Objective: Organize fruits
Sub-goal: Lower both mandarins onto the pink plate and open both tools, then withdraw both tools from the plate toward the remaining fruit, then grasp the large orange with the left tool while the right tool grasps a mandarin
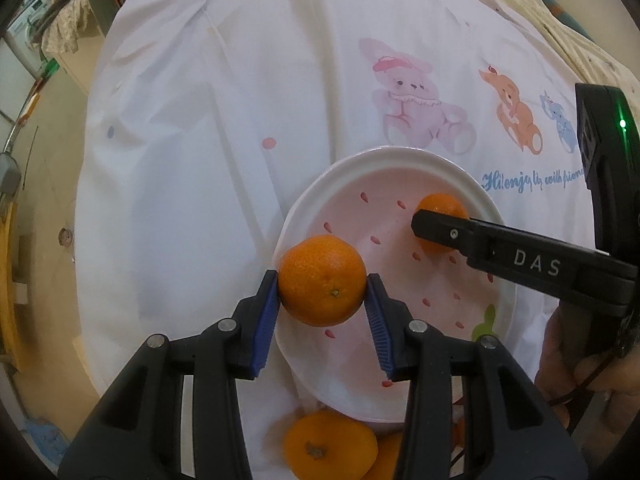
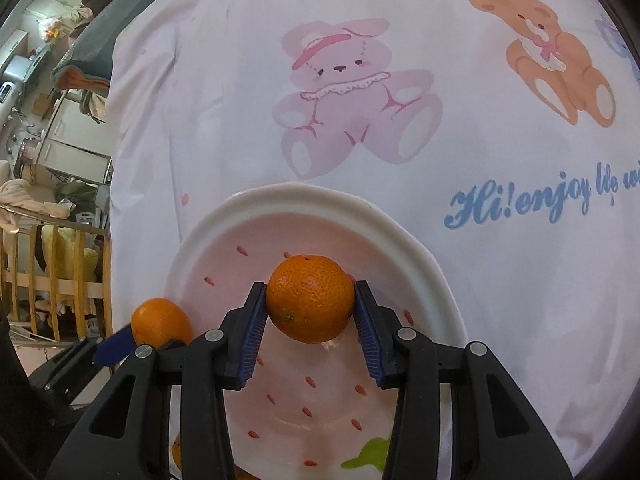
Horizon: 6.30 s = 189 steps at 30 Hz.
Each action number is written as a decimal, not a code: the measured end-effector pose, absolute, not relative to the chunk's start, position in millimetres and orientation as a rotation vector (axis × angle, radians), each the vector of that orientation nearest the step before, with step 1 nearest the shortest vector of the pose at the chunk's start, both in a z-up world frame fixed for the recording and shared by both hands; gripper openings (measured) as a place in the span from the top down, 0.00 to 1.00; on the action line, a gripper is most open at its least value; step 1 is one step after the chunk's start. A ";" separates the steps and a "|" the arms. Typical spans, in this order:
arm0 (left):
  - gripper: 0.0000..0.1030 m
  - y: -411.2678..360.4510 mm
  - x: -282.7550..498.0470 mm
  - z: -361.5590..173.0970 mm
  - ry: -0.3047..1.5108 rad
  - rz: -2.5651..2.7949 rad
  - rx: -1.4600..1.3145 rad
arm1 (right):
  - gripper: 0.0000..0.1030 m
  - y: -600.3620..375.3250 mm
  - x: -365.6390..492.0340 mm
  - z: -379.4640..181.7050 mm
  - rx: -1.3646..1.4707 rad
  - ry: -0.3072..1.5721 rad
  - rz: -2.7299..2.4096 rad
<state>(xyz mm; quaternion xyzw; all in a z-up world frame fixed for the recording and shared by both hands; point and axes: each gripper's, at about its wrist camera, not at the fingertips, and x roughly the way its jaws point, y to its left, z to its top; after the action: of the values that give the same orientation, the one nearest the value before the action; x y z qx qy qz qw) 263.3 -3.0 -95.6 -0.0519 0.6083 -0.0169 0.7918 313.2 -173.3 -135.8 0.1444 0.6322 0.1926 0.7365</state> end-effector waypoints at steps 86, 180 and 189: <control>0.15 -22.1 146.2 -9.7 1.048 0.019 -0.102 | 0.17 -283.9 129.4 -40.5 0.402 1.059 0.218; 0.51 20.5 111.7 -56.1 1.313 -0.003 -0.223 | 0.44 -226.2 134.3 -117.8 0.391 1.401 0.322; 0.51 15.4 109.7 -54.5 1.287 -0.006 -0.189 | 0.62 -228.9 129.4 -114.2 0.342 1.376 0.319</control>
<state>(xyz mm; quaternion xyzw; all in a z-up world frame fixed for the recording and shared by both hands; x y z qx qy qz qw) 109.7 15.4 -54.5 -0.0879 0.5991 -0.0030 0.7958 129.4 -228.9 -114.2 0.1565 0.6292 0.1458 0.7472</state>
